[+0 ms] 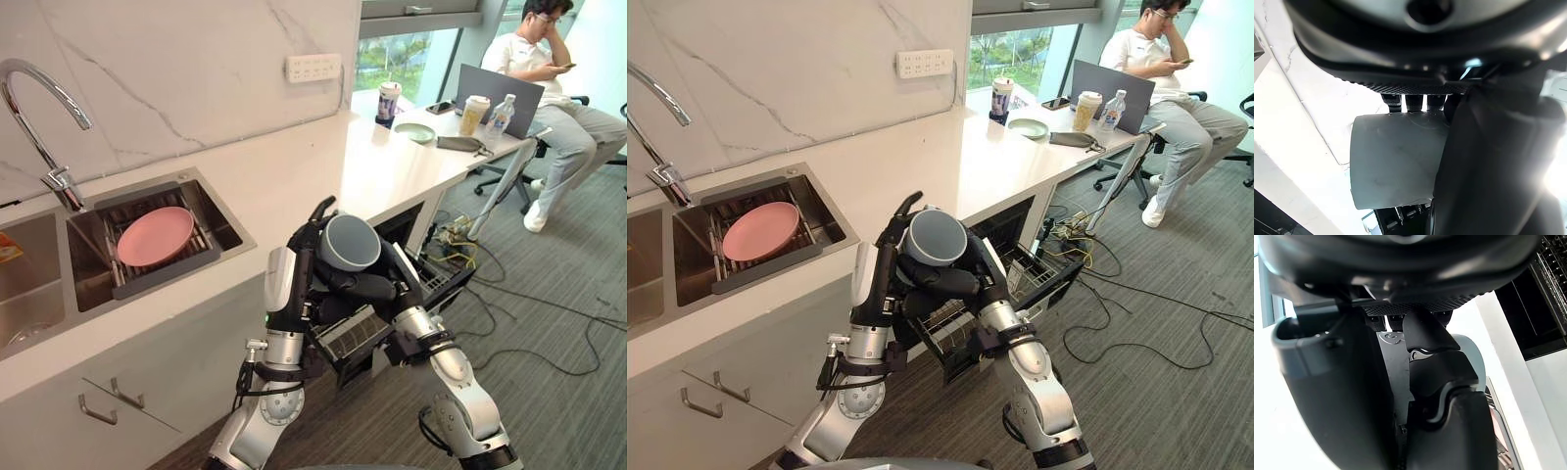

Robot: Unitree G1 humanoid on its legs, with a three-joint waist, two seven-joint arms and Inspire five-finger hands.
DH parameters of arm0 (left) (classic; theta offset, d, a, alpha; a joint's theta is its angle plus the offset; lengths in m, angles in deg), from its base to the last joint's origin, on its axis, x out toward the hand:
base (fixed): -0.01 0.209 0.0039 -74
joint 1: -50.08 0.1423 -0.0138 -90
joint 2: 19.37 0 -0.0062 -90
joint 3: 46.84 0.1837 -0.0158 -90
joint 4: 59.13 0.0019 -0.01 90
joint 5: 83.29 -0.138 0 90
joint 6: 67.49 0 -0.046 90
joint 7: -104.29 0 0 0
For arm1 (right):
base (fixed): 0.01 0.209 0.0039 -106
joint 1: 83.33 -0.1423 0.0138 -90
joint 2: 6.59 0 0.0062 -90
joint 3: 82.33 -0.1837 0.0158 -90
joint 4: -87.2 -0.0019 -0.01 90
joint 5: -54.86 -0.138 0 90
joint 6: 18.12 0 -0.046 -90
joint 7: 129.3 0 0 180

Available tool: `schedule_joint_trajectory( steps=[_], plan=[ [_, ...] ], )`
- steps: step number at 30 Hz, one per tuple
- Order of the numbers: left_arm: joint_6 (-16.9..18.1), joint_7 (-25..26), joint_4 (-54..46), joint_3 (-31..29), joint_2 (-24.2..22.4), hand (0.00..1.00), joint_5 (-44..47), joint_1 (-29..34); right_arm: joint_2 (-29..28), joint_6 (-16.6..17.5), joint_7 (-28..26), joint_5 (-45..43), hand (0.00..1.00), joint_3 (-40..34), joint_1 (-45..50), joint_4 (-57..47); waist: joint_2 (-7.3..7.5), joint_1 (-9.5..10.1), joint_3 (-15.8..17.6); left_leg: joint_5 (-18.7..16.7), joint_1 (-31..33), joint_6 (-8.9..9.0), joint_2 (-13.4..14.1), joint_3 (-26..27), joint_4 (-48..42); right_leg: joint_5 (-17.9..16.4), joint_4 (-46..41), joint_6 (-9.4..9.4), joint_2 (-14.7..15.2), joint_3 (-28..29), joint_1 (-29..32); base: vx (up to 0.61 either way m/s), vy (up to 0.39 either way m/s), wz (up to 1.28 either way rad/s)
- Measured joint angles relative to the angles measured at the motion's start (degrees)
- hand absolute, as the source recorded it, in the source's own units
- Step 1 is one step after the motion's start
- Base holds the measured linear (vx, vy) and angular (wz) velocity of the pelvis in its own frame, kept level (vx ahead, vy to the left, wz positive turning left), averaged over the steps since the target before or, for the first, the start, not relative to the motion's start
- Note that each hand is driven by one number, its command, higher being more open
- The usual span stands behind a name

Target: Walk over to the sink, pick up the cup, carry it to the dishwasher, place the cup inside the dishwasher, then close the dishwasher door

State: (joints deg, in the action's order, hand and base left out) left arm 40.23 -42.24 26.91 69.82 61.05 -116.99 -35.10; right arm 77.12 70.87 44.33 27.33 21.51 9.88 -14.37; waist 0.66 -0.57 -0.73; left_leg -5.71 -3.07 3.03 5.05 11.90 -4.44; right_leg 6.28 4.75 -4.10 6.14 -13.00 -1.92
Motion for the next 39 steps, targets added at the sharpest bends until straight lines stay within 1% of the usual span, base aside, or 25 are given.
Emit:
schedule_joint_trajectory(
  steps=[4,9,15,21,27,32,34,37,39],
  plan=[
    [0.1,0.4,0.0,-0.4,-0.2,1.00,0.1,0.0,-0.6,-0.3,0.0,-5.2,0.00,-0.2,0.0,0.2,0.00,0.05,0.0,0.1,0.1,-0.01,0.0,-0.2,0.1,0.0,0.0,0.00,0.0,-0.2,0.0,0.00,0.000,0.01],
    [0.1,1.0,0.0,-1.7,-1.0,1.00,1.3,0.1,-2.8,-1.1,-1.1,-11.5,0.00,-0.8,0.1,2.2,0.00,0.12,0.0,0.5,0.1,-0.02,0.0,-0.5,0.6,0.0,0.0,0.00,0.0,-0.8,0.0,0.00,0.000,0.04],
    [0.0,1.6,0.0,-2.3,-1.1,1.00,4.3,0.8,-4.9,-1.2,-1.9,-17.1,0.00,-0.8,0.7,4.2,0.01,0.71,0.0,1.6,-0.3,0.06,-0.2,-1.0,2.3,0.0,0.0,0.00,0.1,-1.4,0.2,-0.01,-0.007,0.04],
    [0.0,0.9,0.0,-2.8,-1.9,1.00,8.1,1.8,-6.6,-1.2,-1.9,-19.9,0.00,-0.8,0.7,4.8,0.10,0.99,0.1,2.2,-0.5,0.01,-0.3,-1.3,3.2,0.0,0.0,-0.01,0.1,-1.8,0.2,-0.01,-0.003,0.03],
    [0.0,-1.8,0.8,-3.9,-2.9,1.00,12.6,3.7,-8.4,-0.6,-0.8,-20.8,0.00,-3.5,0.9,7.0,0.33,1.21,0.2,2.8,-0.6,0.04,-0.4,-1.8,4.1,0.0,0.0,-0.03,0.2,-2.3,0.2,-0.02,-0.007,0.05],
    [0.1,-4.9,1.7,-8.0,-3.1,1.00,17.9,5.8,-8.6,3.1,0.8,-22.6,0.00,-9.9,1.7,7.1,0.60,1.39,0.5,3.0,-0.5,0.05,-0.4,-2.1,4.5,-0.1,0.0,-0.06,0.3,-2.7,0.2,-0.01,-0.004,0.03],
    [0.1,-5.3,1.8,-8.7,-3.1,1.00,19.2,6.6,-8.7,3.9,1.1,-22.9,0.00,-11.5,1.9,7.1,0.69,1.40,0.6,3.1,-0.5,0.05,-0.5,-2.2,4.5,-0.1,0.0,-0.08,0.5,-2.8,0.1,0.00,0.000,0.00],
    [0.3,-8.1,2.0,-9.4,-3.1,1.00,22.0,8.2,-8.5,4.5,1.5,-22.9,0.00,-14.5,1.9,7.1,1.05,1.39,1.1,3.1,-0.4,0.05,-0.5,-2.6,4.5,-0.1,0.0,-0.10,0.5,-3.0,0.1,-0.02,-0.005,0.05],
    [0.4,-11.5,2.6,-9.3,-3.1,1.00,24.8,9.4,-8.4,4.6,1.6,-22.8,0.00,-15.8,2.0,7.1,1.07,1.40,1.3,3.2,-0.2,0.01,-0.6,-2.9,4.6,-0.2,0.0,-0.19,0.7,-3.4,0.1,-0.01,-0.004,0.08]
  ],
)
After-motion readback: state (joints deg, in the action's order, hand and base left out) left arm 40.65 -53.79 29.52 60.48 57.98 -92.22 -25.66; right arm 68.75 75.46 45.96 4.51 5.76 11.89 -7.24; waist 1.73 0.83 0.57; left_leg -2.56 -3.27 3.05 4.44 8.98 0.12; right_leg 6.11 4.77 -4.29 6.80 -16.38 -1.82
